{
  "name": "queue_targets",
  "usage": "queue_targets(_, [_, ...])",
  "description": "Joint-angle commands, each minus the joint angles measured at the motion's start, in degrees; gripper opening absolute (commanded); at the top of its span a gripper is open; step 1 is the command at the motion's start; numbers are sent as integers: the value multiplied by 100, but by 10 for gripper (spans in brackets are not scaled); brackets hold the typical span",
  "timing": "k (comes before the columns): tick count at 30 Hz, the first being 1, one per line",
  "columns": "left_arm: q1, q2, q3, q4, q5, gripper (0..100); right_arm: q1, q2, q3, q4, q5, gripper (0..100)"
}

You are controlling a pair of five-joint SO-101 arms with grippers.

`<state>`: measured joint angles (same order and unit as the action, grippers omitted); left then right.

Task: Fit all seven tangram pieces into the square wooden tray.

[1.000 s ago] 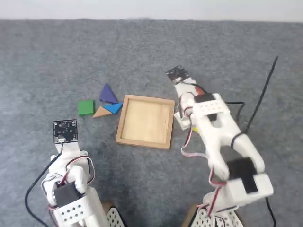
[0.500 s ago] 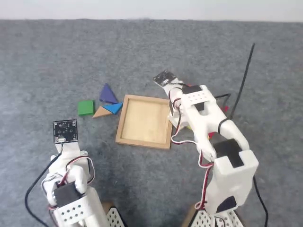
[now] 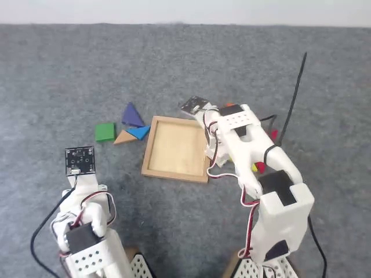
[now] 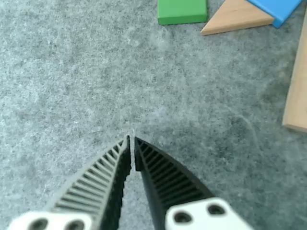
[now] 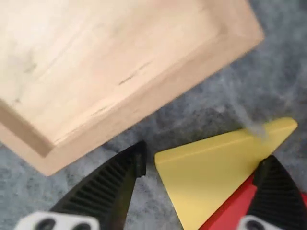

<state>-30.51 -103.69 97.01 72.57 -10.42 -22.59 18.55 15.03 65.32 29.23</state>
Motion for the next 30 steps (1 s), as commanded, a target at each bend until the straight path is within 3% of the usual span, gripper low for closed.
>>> queue_targets(1, [-44,-105,-66,18,-18,14,-215,-13,-114,189,914,365])
queue_targets(9, [-44,-105,-66,18,-18,14,-180,-22,-149,198,1591,365])
queue_targets(17, [-44,-105,-66,18,-18,14,295,-31,-211,488,1345,365])
queue_targets(24, [-44,-105,-66,18,-18,14,365,-13,-220,637,176,368])
queue_targets(30, [-44,-105,-66,18,-9,14,-92,-13,-264,479,-659,366])
